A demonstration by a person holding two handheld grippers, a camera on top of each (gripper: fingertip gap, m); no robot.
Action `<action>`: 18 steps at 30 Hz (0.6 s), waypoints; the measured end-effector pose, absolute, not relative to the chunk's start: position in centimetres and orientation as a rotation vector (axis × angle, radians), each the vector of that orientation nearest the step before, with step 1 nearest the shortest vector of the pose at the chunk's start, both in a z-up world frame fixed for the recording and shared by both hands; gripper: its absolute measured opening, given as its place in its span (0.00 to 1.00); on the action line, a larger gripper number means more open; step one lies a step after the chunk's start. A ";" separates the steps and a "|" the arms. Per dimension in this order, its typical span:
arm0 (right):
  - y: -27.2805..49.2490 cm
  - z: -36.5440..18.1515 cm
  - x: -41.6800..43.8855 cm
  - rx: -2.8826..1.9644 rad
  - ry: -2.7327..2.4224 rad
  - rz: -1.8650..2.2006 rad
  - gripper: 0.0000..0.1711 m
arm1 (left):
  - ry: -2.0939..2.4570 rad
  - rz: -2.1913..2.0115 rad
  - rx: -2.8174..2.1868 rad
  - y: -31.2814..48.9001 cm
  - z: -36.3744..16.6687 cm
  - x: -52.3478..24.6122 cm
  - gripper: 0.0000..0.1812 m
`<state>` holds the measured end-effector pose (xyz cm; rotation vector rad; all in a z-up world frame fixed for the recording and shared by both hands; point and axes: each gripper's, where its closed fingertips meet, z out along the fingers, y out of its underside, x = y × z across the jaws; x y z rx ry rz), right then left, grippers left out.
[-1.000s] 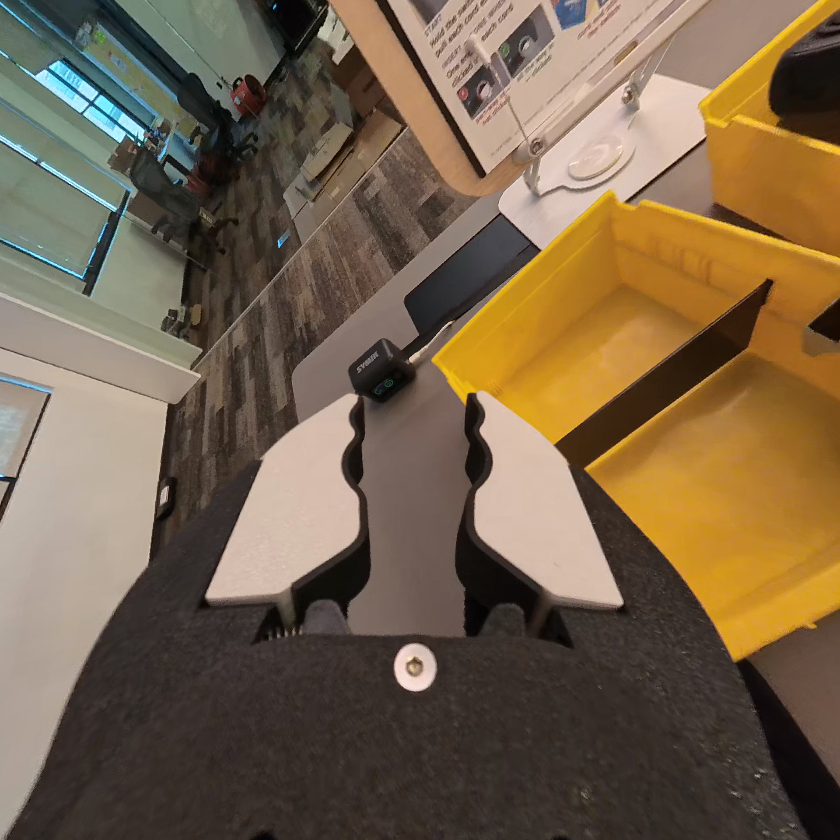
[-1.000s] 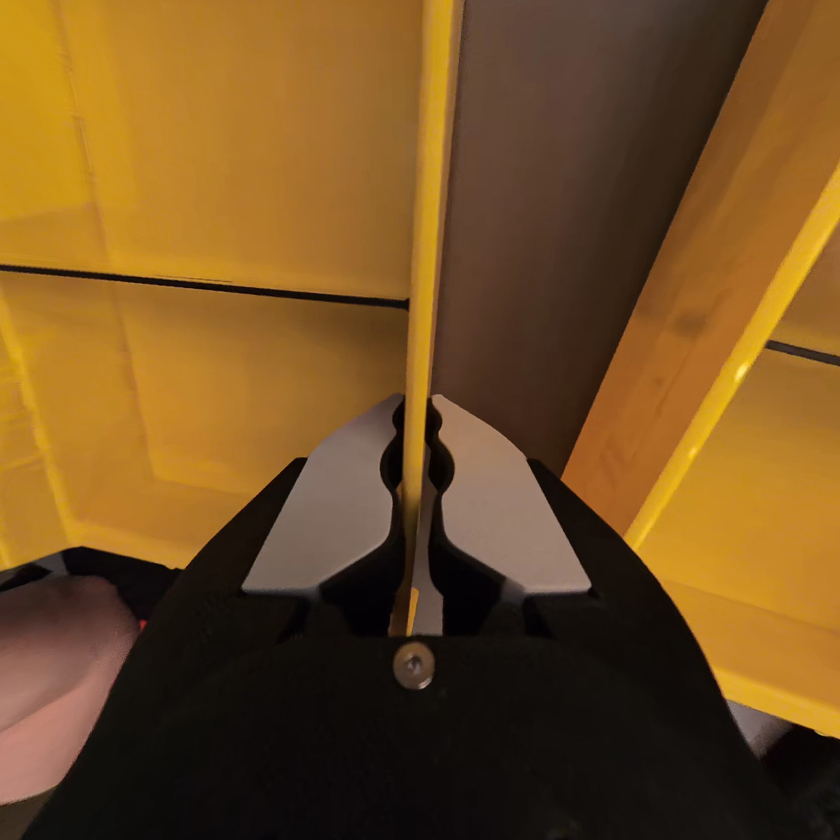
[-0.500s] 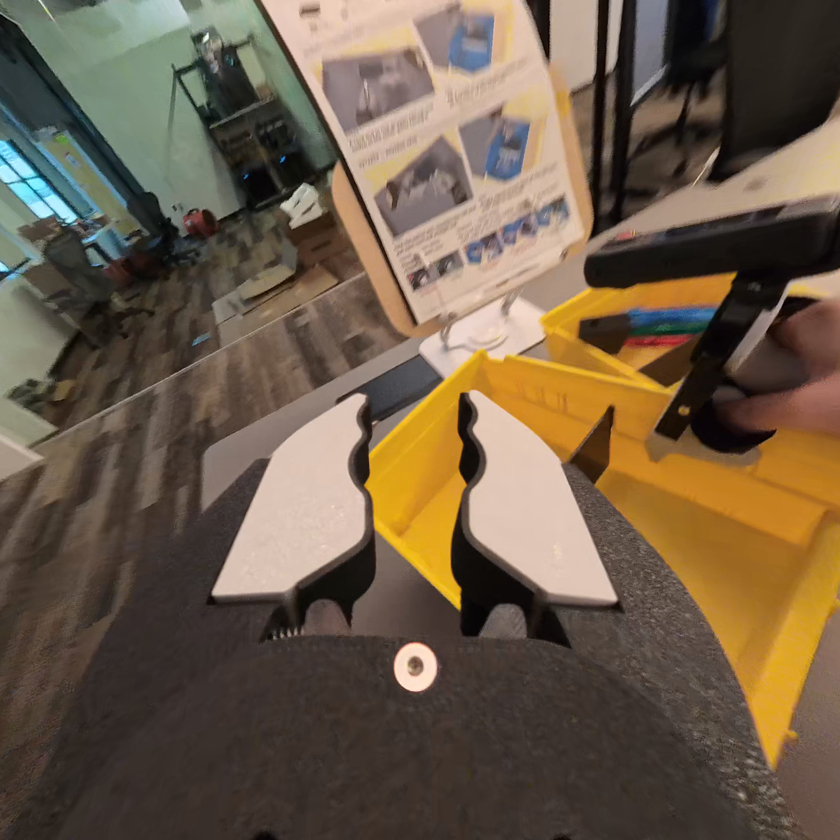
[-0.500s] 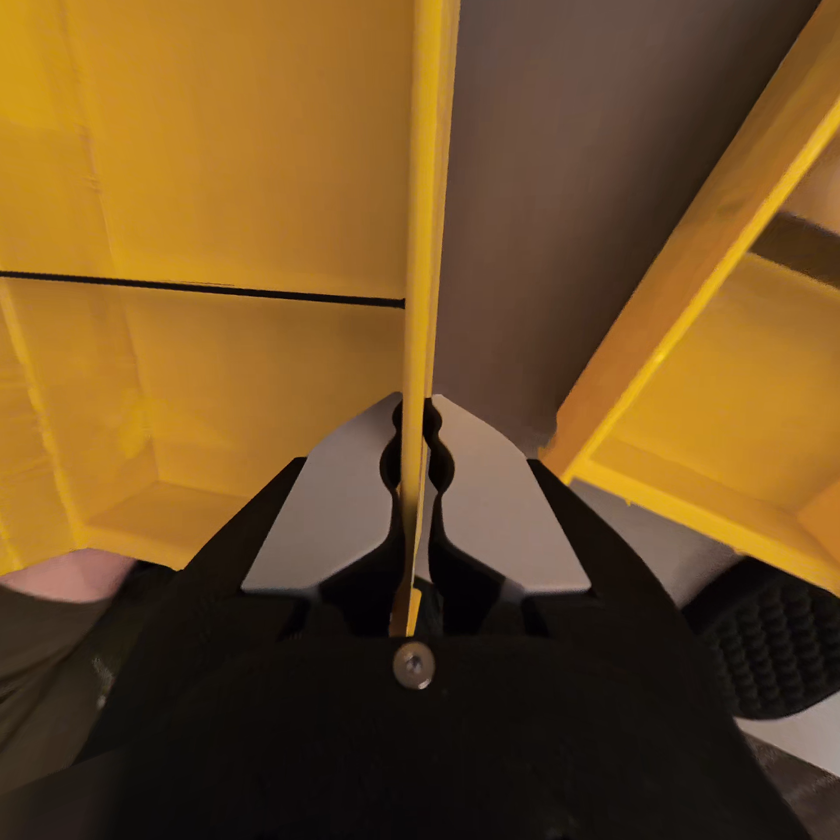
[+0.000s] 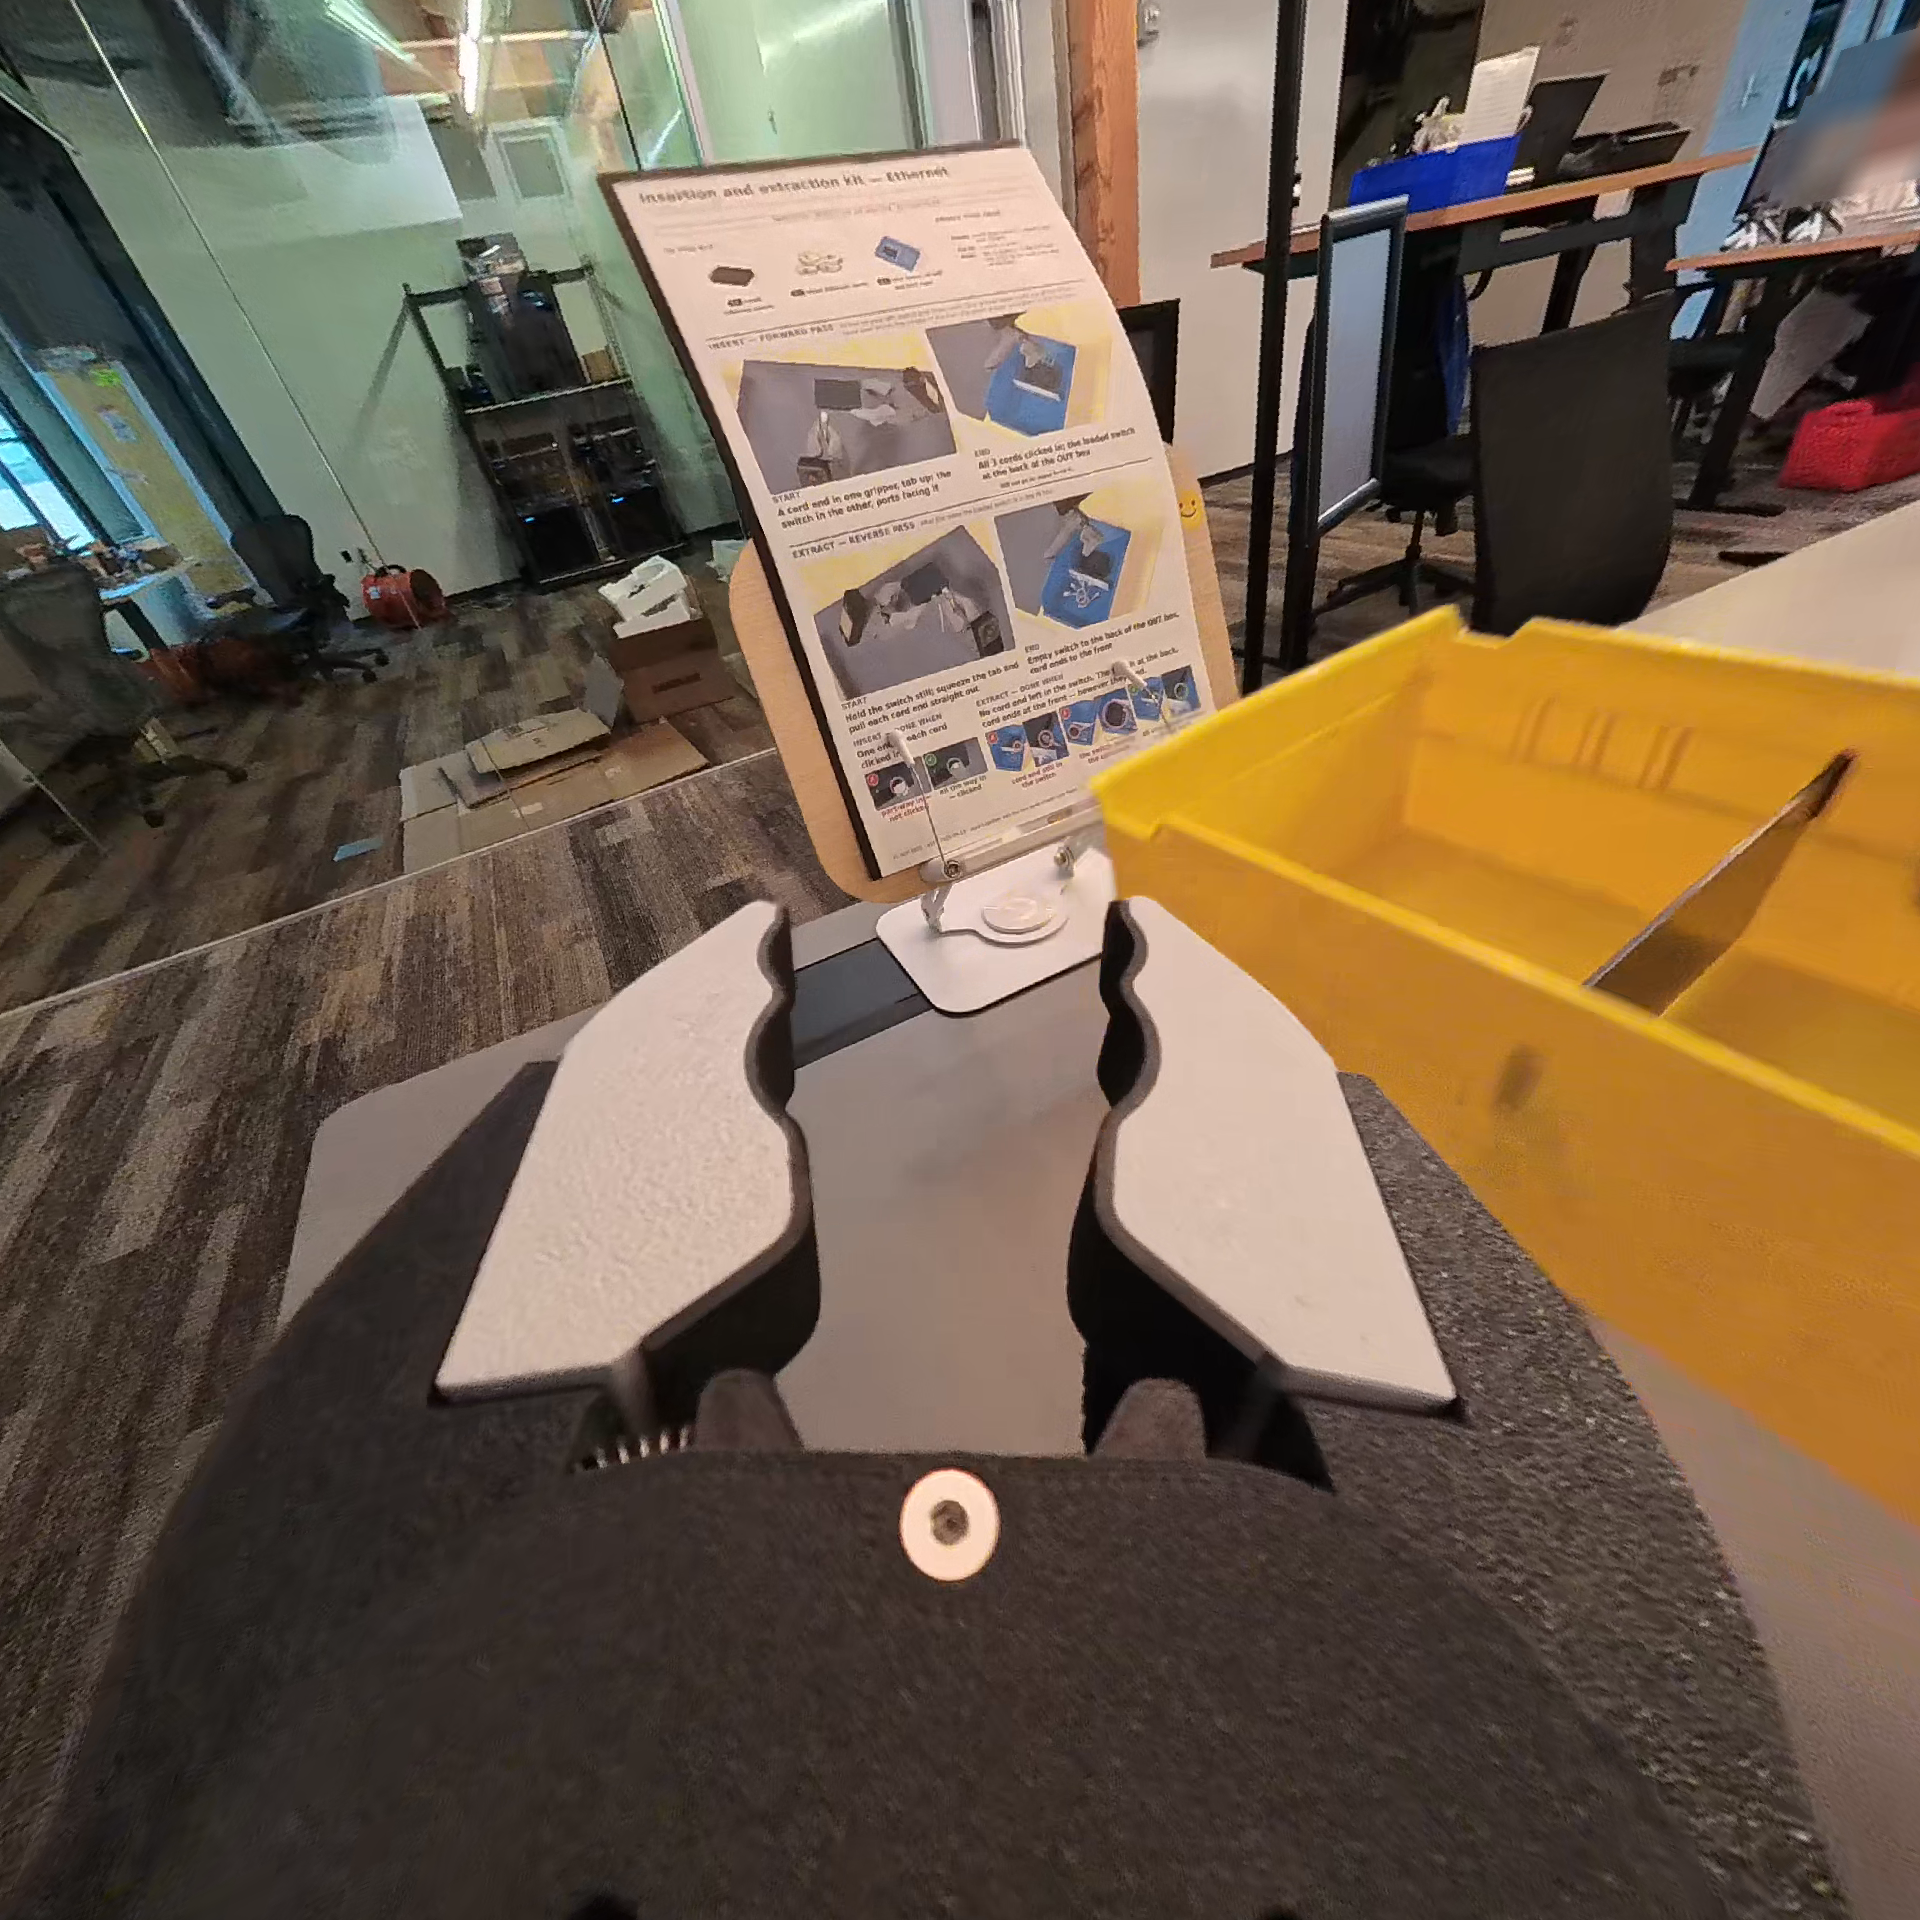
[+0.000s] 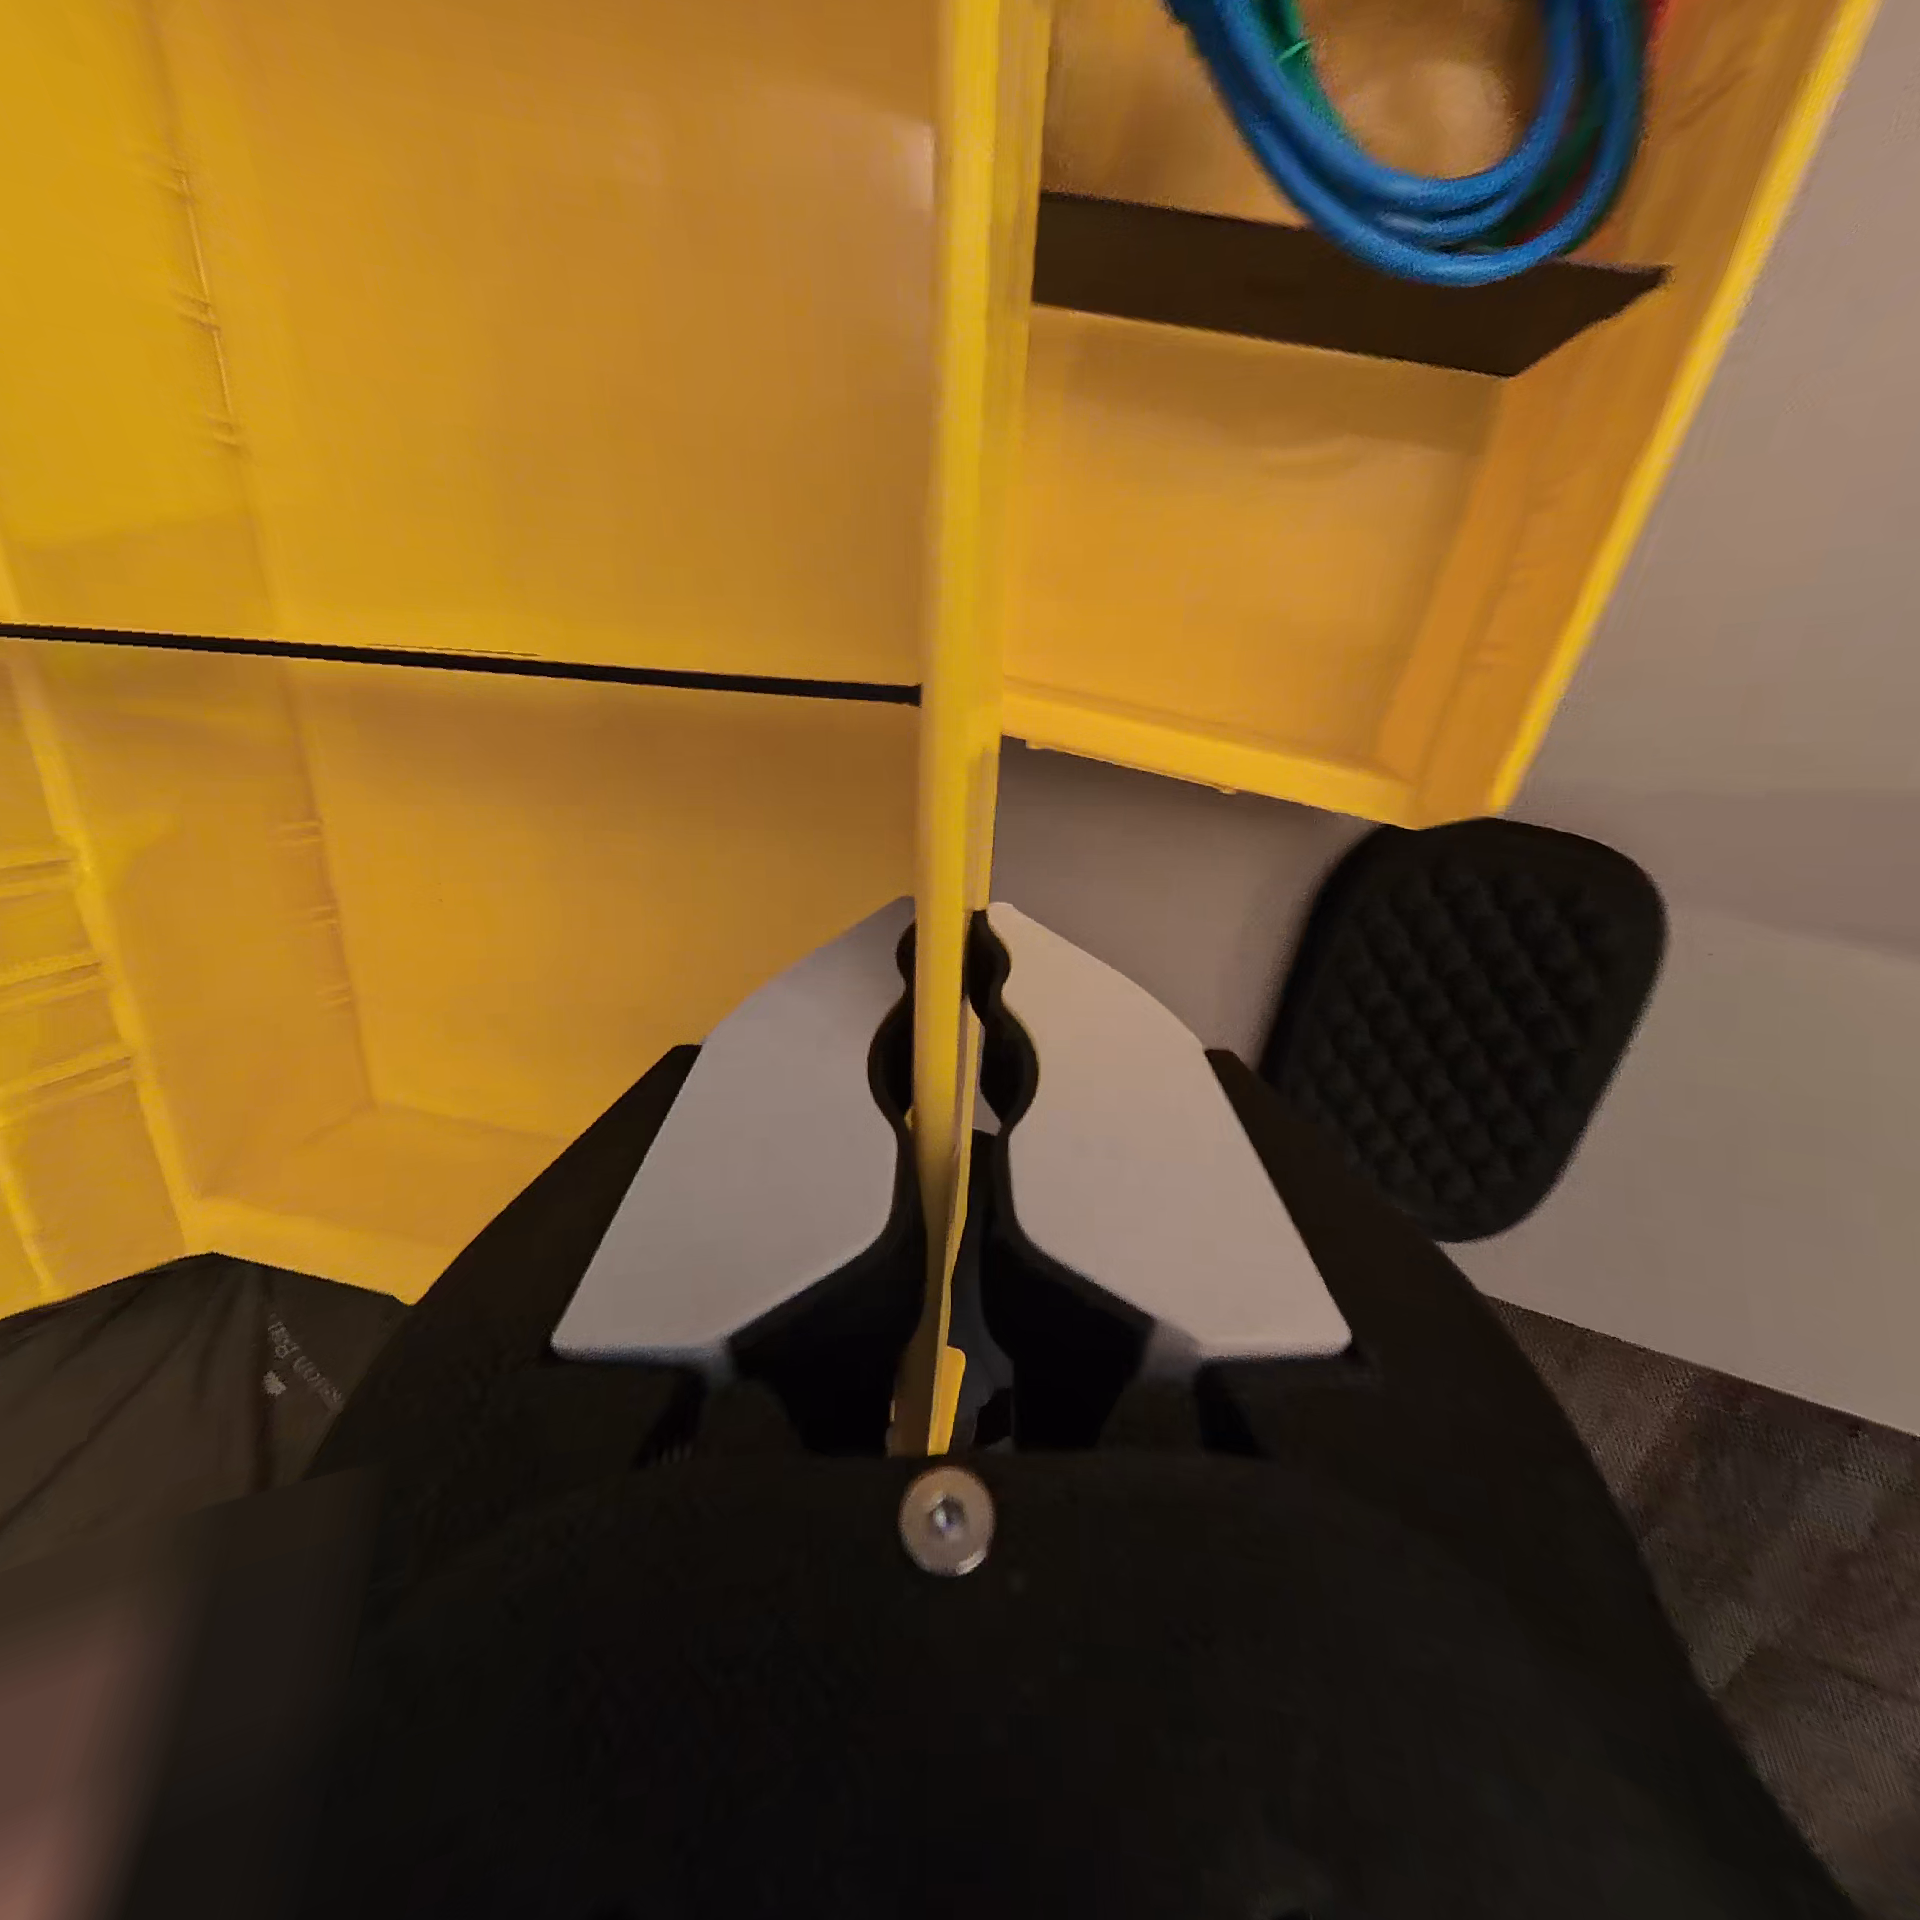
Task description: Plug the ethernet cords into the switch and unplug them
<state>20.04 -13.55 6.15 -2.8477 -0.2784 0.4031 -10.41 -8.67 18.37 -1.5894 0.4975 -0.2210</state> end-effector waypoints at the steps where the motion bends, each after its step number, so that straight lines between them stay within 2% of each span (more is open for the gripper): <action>1: -13.6 6.9 21.1 -2.836 -0.268 0.396 0.04 | 0.500 -0.216 -1.594 -8.4 18.2 -10.1 0.31; 8: -13.2 10.0 28.3 -2.785 -0.176 0.404 0.04 | 0.573 -0.225 -1.621 -7.0 16.8 -6.7 0.32; 18: -11.4 9.6 36.9 -2.768 -0.058 0.414 0.04 | 0.561 -0.249 -1.593 -5.6 16.6 -4.7 0.32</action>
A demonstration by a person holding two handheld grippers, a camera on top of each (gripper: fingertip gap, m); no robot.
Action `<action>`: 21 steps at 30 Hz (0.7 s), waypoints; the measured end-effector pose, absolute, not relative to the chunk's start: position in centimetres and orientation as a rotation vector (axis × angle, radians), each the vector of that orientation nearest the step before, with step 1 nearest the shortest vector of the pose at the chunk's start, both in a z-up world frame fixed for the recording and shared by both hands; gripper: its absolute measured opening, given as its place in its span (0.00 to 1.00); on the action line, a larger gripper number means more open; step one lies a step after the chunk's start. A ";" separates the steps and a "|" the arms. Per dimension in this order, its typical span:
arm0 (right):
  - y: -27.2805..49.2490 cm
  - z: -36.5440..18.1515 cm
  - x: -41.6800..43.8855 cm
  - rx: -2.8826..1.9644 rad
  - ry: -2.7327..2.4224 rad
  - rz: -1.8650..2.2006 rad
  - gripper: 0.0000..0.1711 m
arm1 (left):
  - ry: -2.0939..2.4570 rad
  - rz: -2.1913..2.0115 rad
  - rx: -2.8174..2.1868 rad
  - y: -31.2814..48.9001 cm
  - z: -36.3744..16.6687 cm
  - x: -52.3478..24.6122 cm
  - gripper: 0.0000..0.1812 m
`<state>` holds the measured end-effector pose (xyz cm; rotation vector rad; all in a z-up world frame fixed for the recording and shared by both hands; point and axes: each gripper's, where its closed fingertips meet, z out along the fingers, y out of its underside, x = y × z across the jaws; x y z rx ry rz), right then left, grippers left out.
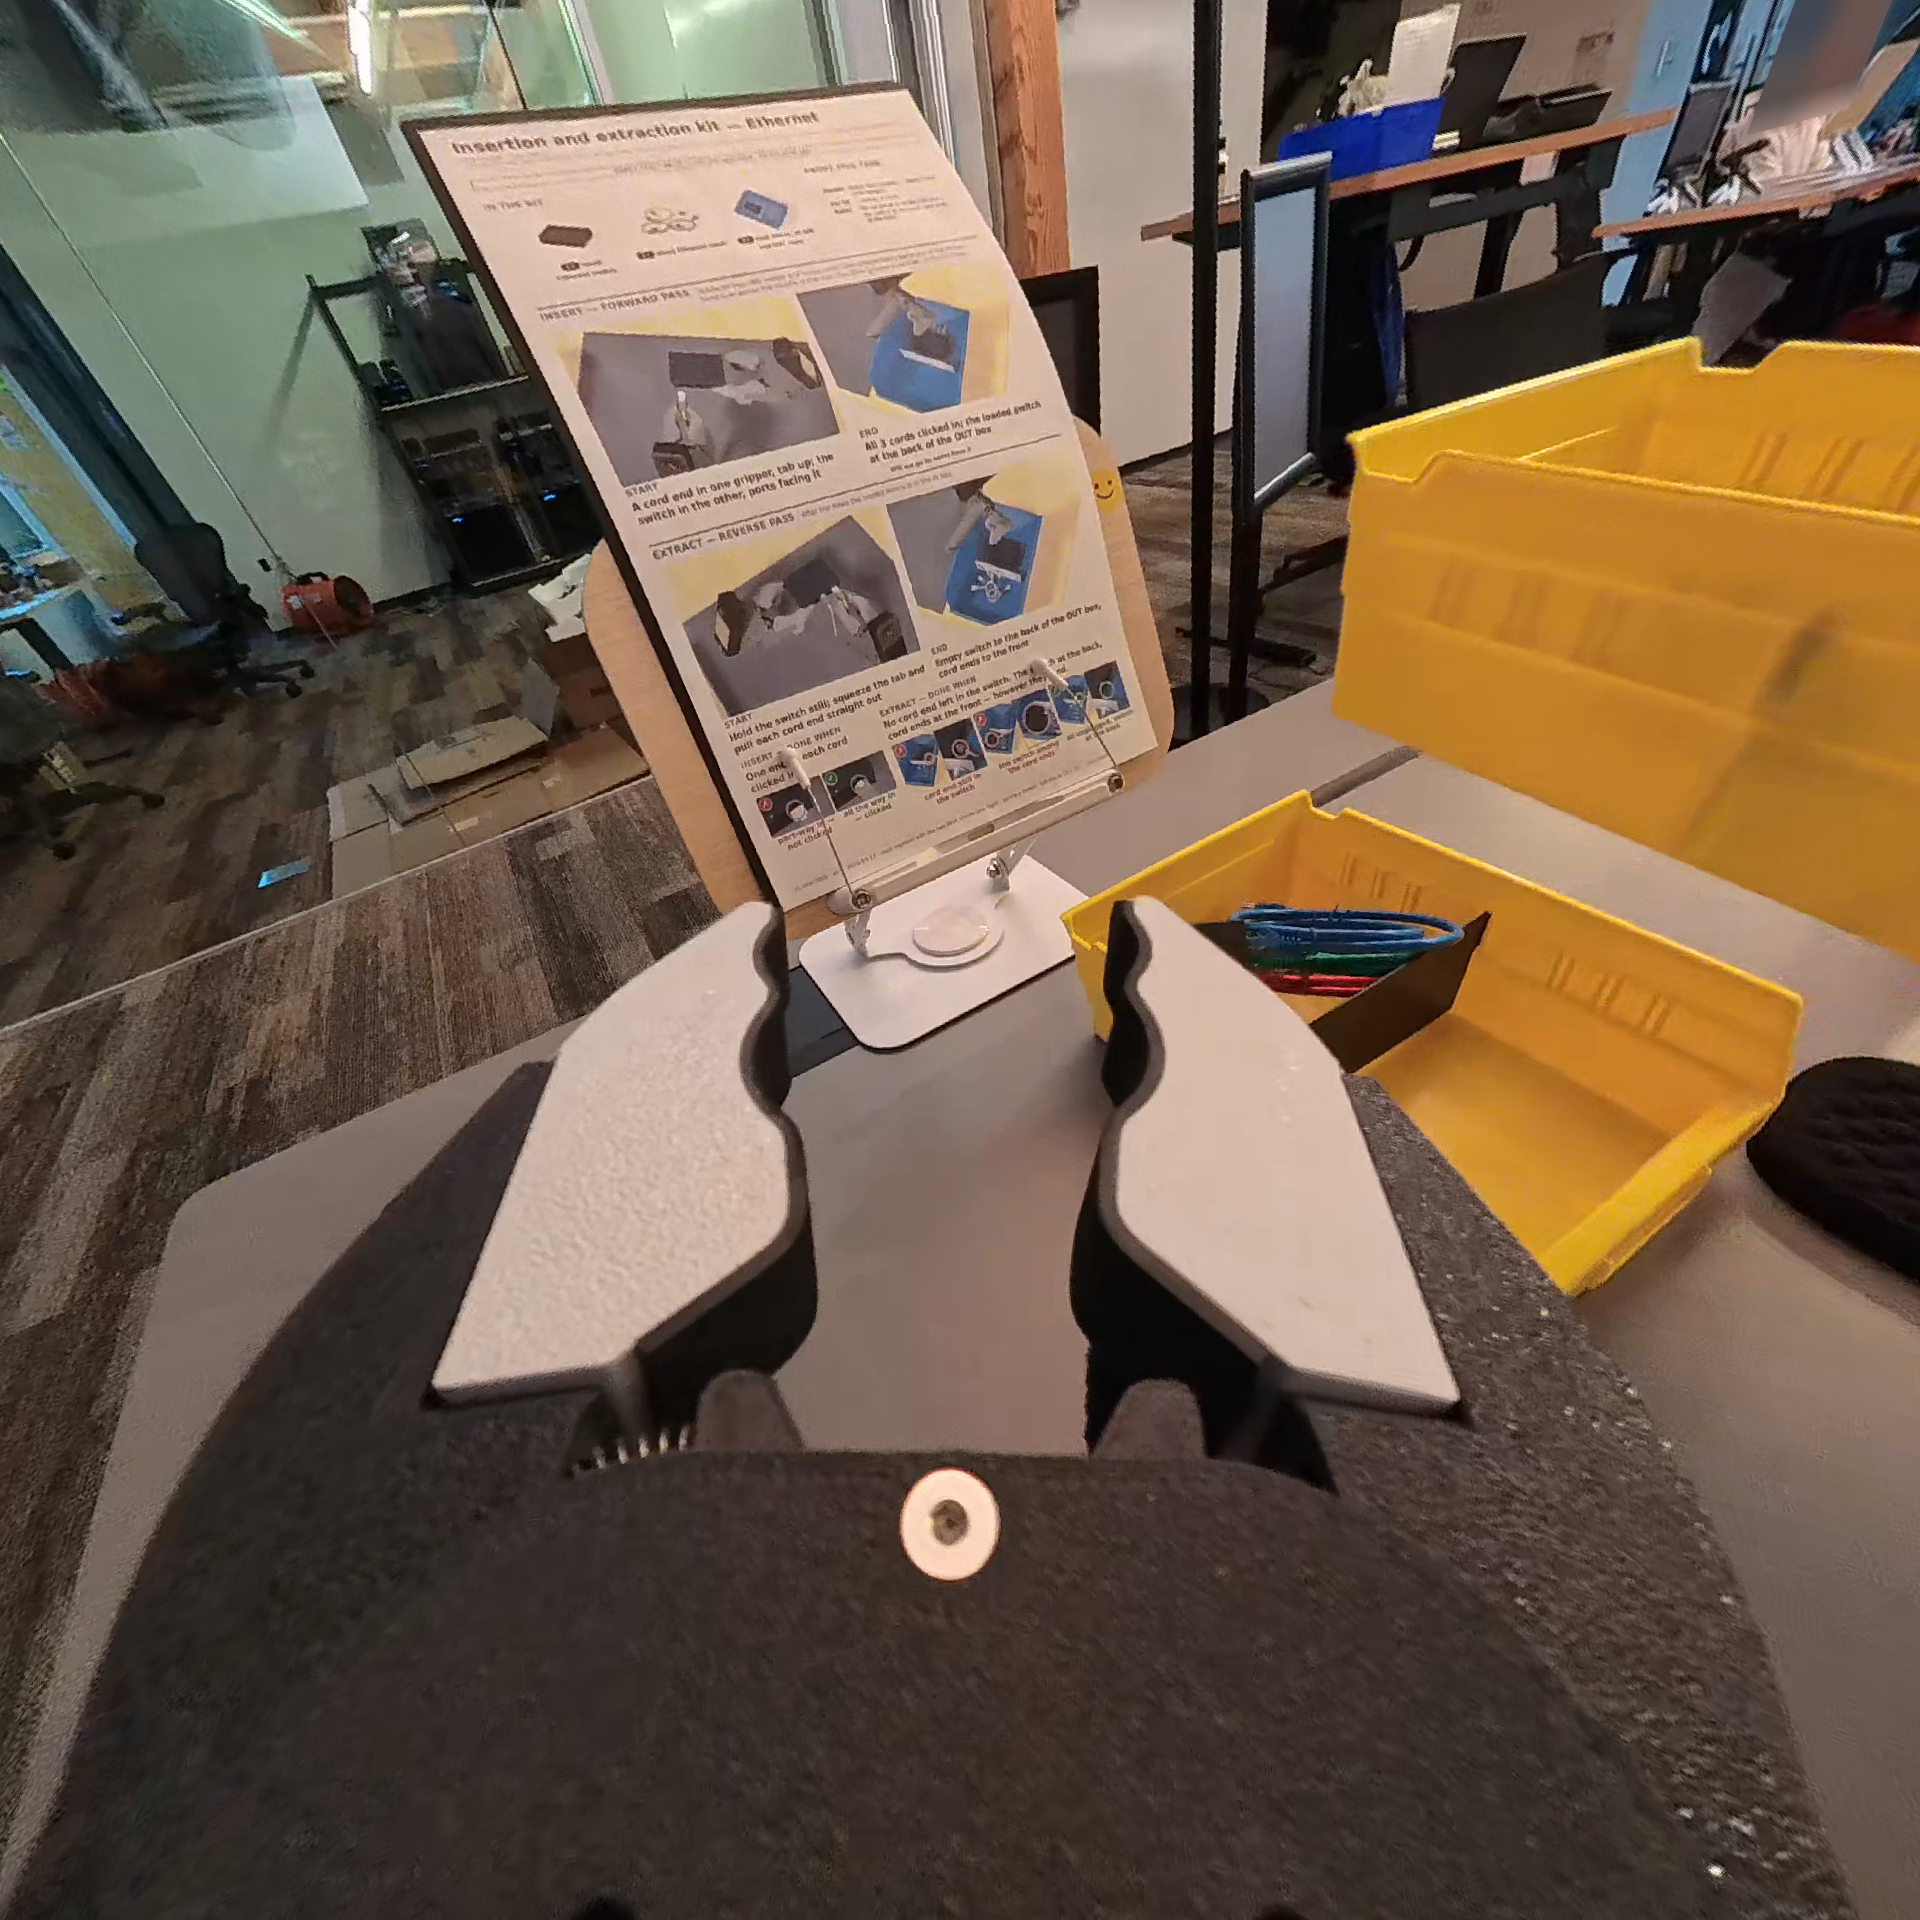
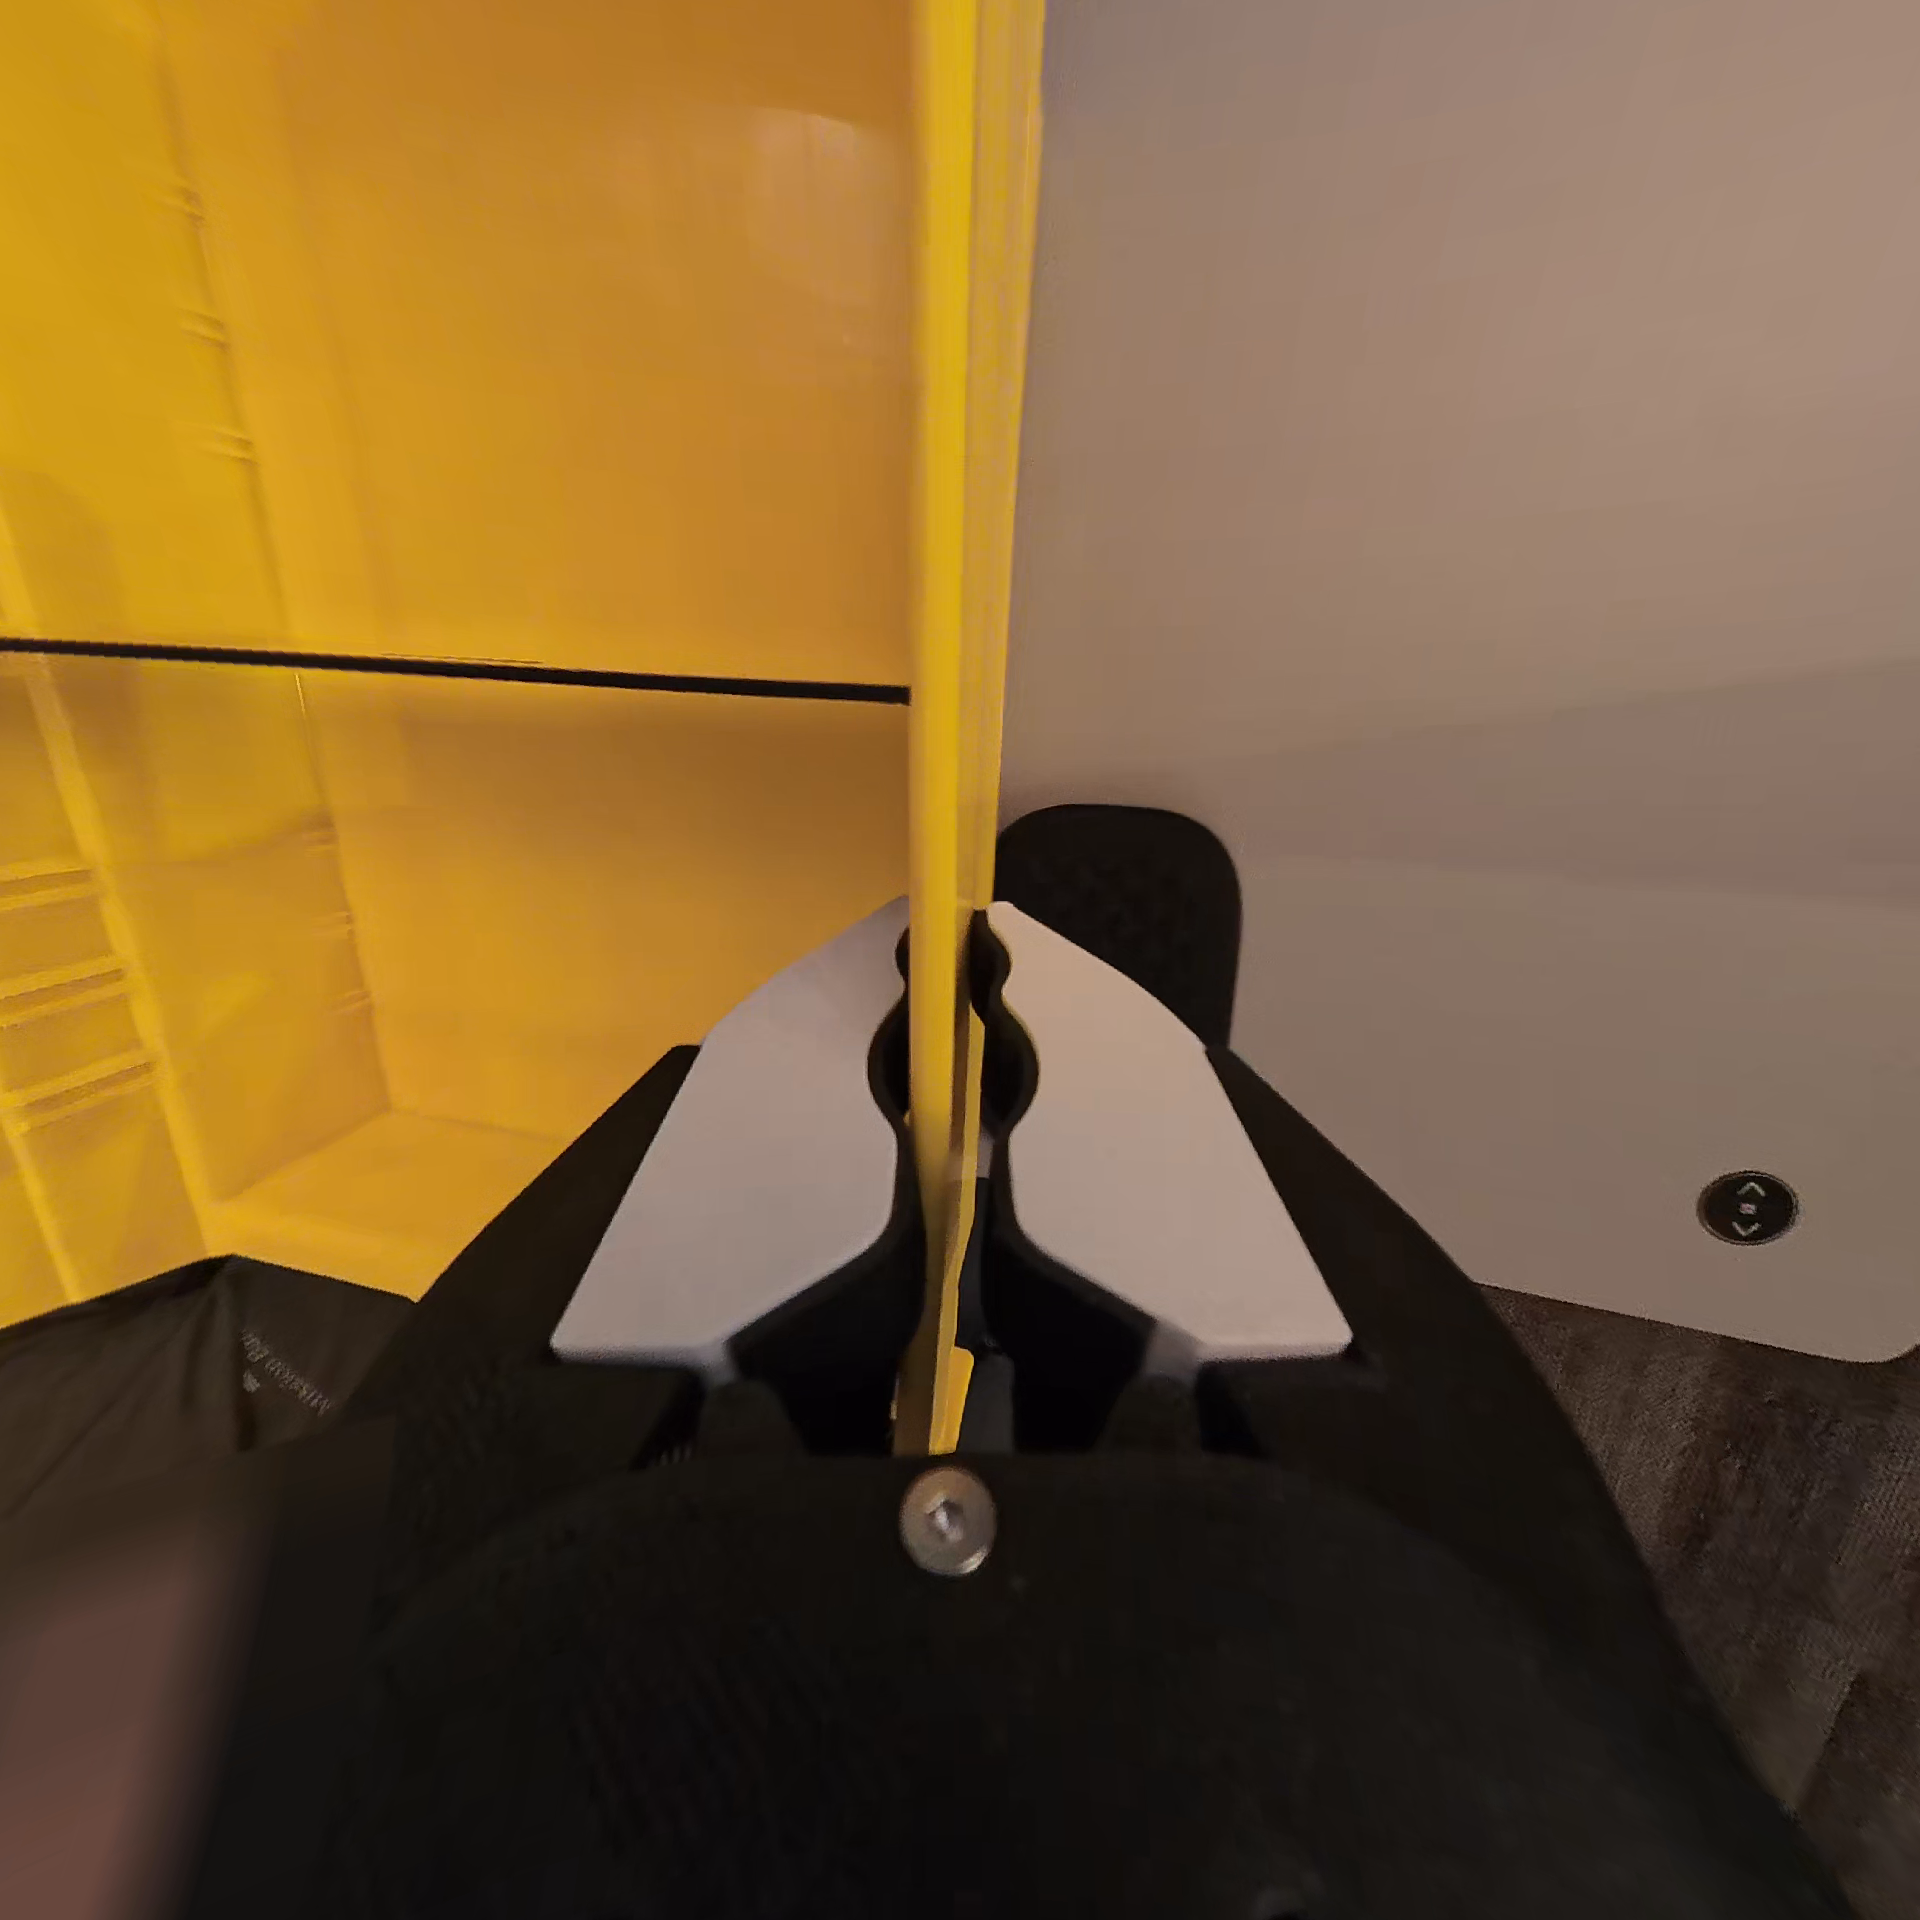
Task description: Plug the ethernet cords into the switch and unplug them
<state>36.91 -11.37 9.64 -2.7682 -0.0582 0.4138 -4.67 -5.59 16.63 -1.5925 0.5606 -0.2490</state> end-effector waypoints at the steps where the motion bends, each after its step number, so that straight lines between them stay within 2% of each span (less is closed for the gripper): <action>1: -11.2 9.6 37.7 -2.770 -0.044 0.411 0.04 | 0.565 -0.245 -1.598 -5.5 16.5 -4.6 0.32; 9: -9.8 8.2 45.2 -2.765 0.071 0.348 0.04 | 0.655 -0.372 -1.713 -4.6 13.5 -2.4 0.36; 21: -7.2 -0.3 55.2 -2.757 0.248 0.319 0.04 | 0.827 -0.643 -1.991 -3.6 3.8 6.0 0.38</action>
